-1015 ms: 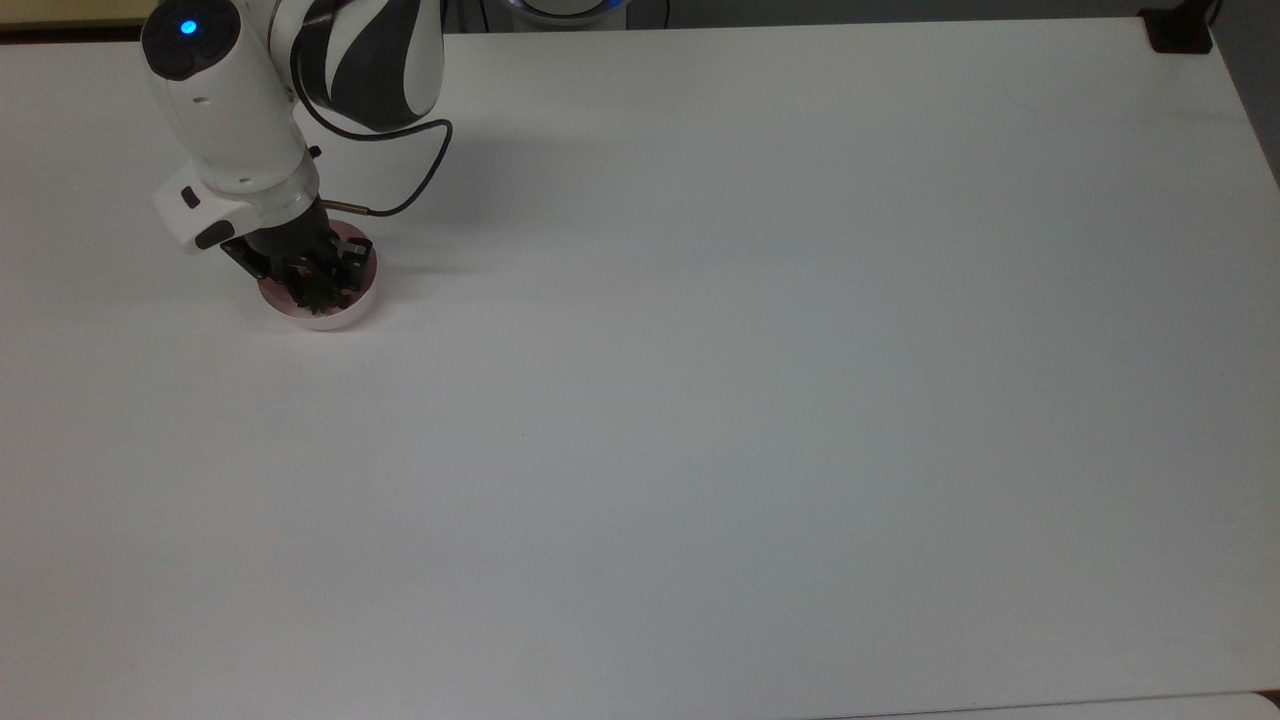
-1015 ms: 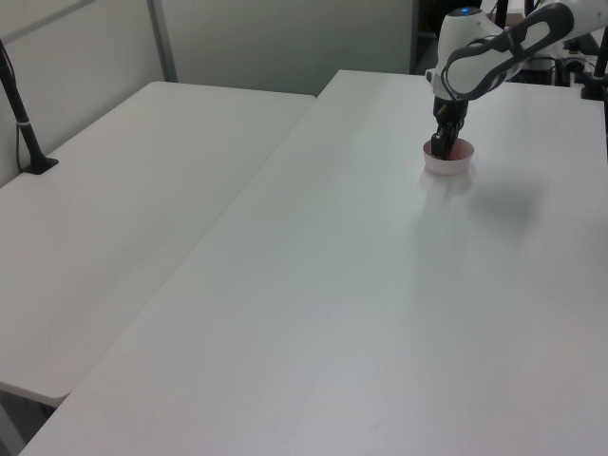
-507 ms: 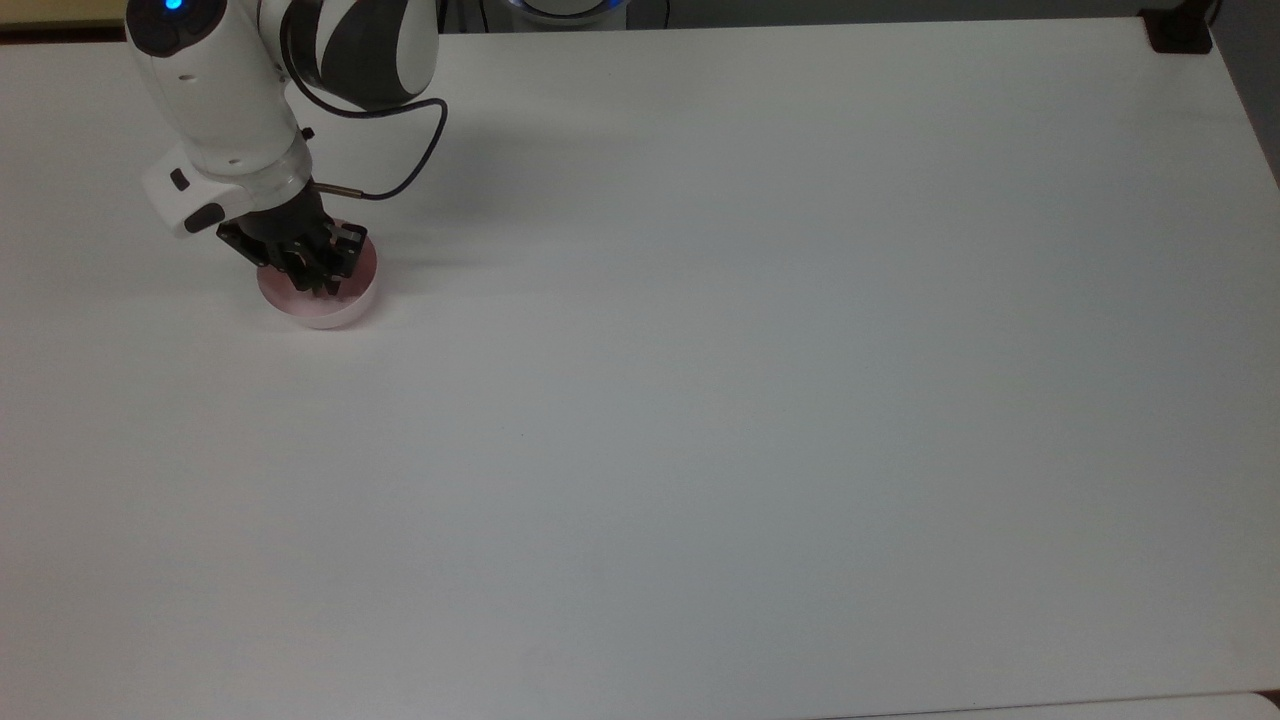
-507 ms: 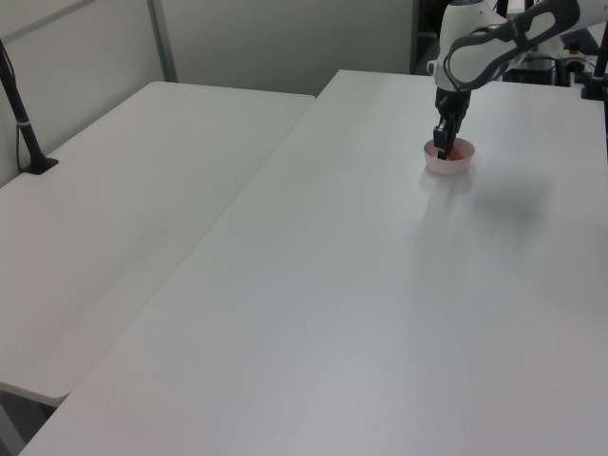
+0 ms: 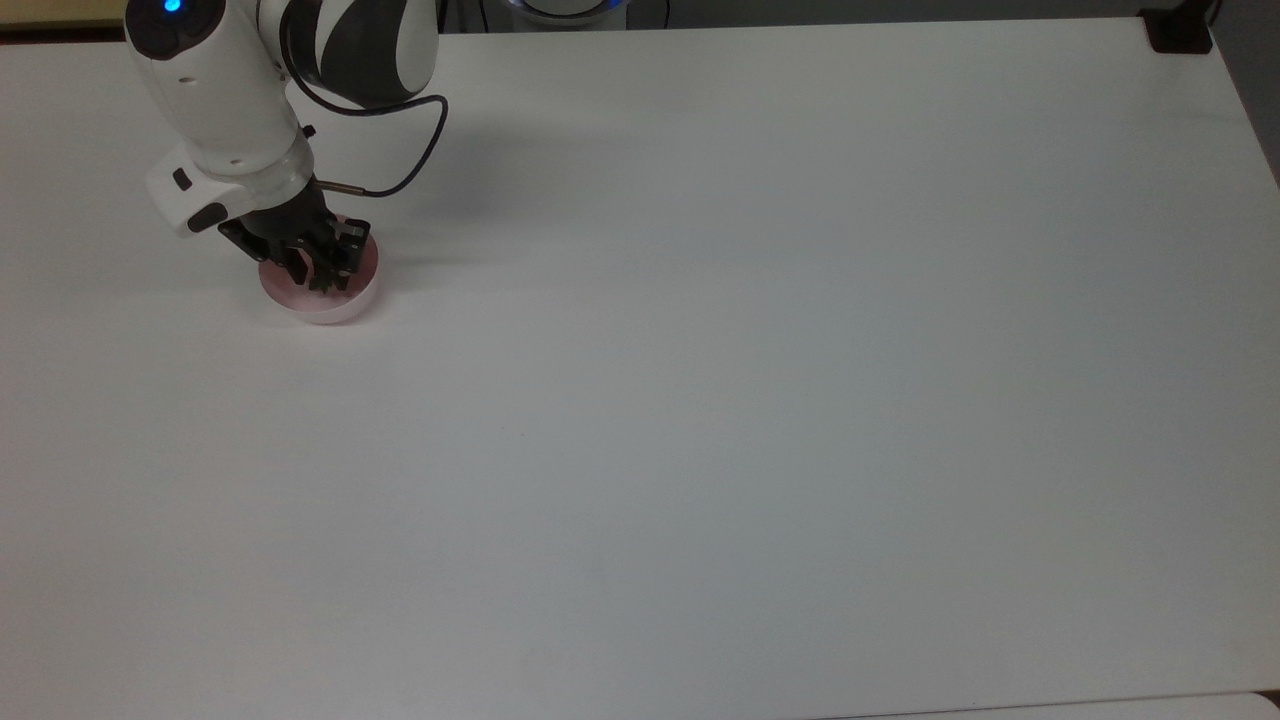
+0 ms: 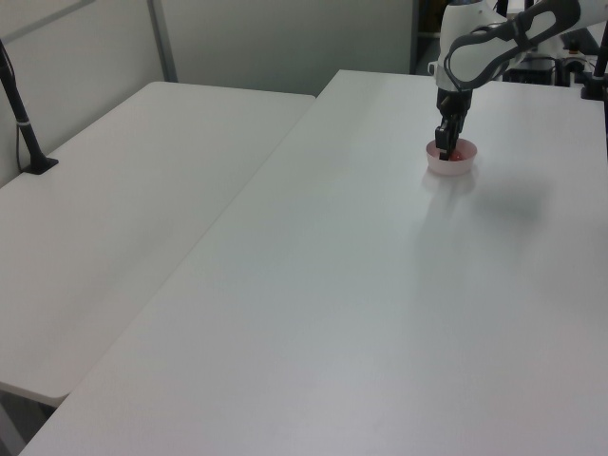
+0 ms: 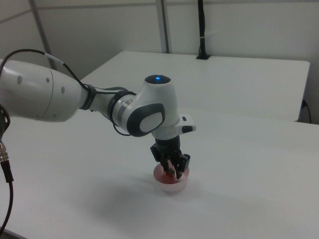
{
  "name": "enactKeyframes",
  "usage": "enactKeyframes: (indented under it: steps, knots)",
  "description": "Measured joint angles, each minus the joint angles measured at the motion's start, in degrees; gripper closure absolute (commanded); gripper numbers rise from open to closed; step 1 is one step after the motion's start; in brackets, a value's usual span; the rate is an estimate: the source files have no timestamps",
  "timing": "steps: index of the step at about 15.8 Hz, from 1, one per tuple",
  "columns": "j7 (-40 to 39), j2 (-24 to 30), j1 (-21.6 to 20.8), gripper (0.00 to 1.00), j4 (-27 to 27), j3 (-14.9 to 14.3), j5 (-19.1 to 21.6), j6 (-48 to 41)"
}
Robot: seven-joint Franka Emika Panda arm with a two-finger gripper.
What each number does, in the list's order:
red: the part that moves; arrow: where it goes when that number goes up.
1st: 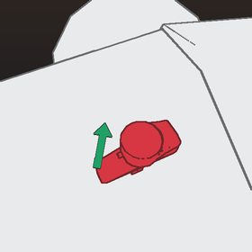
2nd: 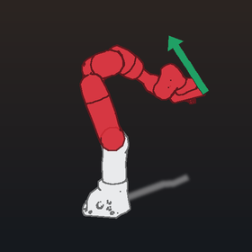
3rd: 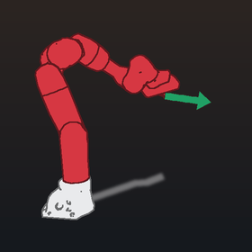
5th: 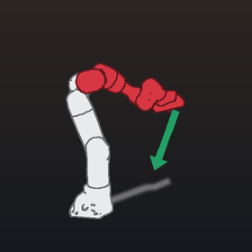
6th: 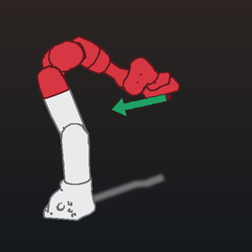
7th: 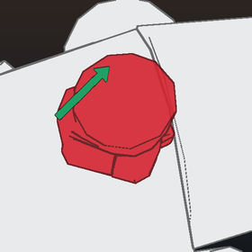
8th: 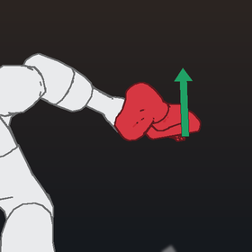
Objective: Pick up strawberry from bowl
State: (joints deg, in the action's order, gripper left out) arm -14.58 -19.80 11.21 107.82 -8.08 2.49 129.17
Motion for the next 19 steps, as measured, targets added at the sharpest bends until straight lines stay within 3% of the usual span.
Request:
enactKeyframes:
  steps: [10, 13, 16, 19]
  knots:
    - [0.0, -0.2, -0.1, 0.01, 1.1, 0.1, -0.7, -0.5]
    - [0.0, -0.2, -0.2, 0.21, 2.3, 0.5, -3.7, -0.6]
    - [0.0, -0.2, -0.3, 0.52, 2.8, 0.6, -4.7, -0.7]
    - [-0.1, 0.1, -0.3, 0.68, 3.1, 0.7, -4.7, -0.8]
